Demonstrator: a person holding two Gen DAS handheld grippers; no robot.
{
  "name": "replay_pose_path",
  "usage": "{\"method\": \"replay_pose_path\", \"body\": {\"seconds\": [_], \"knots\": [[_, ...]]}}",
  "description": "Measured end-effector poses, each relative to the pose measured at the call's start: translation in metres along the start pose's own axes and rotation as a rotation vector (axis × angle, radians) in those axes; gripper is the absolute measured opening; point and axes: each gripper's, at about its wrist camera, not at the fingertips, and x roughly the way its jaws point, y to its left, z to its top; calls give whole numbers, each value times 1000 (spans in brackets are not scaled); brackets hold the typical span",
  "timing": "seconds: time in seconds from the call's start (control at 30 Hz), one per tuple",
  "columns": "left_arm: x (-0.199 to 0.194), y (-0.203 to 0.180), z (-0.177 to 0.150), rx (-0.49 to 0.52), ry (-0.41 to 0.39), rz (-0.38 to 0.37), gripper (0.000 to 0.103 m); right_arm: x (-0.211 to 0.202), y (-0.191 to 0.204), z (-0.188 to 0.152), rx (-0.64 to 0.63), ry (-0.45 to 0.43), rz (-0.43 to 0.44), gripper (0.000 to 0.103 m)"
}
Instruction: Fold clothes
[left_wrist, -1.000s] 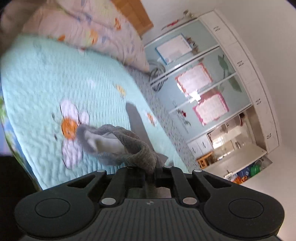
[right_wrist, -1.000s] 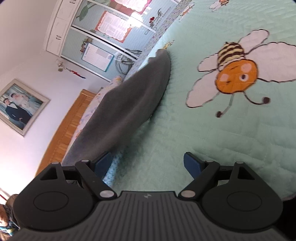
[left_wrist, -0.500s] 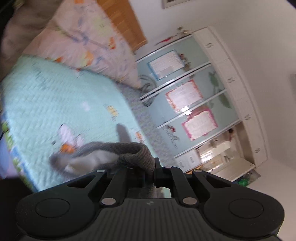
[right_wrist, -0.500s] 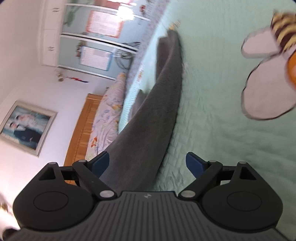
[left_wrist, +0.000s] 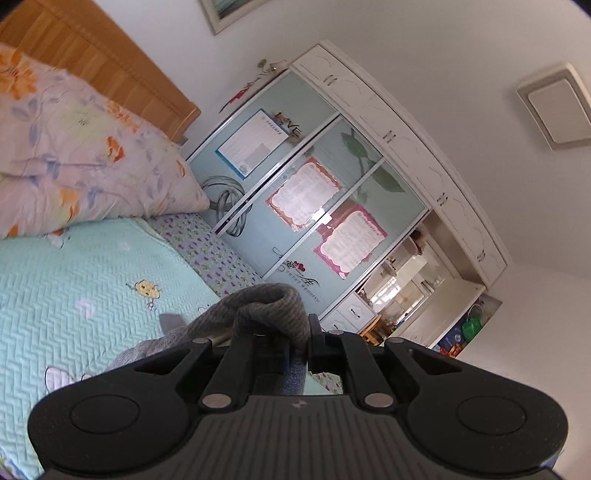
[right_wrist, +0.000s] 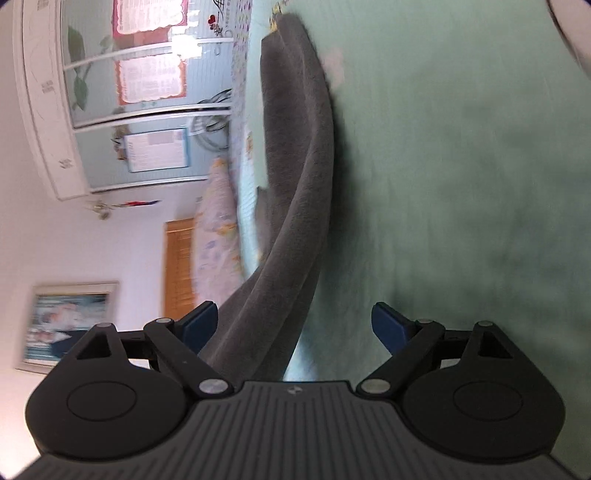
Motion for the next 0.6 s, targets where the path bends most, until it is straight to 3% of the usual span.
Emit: {"method": "replay_pose_path", "body": {"seconds": [0.13,0.33,0.4,0.6], "knots": [[12,-9,-2,16,23,11,9,6,-7,-31,-39,129,99,91],[15,-14,-5,29,37,11,9,25,0,-62,-182,243,82,91],[8,-18,0,44,19,6,9,31,0,-57,-146,234,76,91],[-22,-28,23,81,-60,-1,9,21,-23,-11,164,68,186,91]]}}
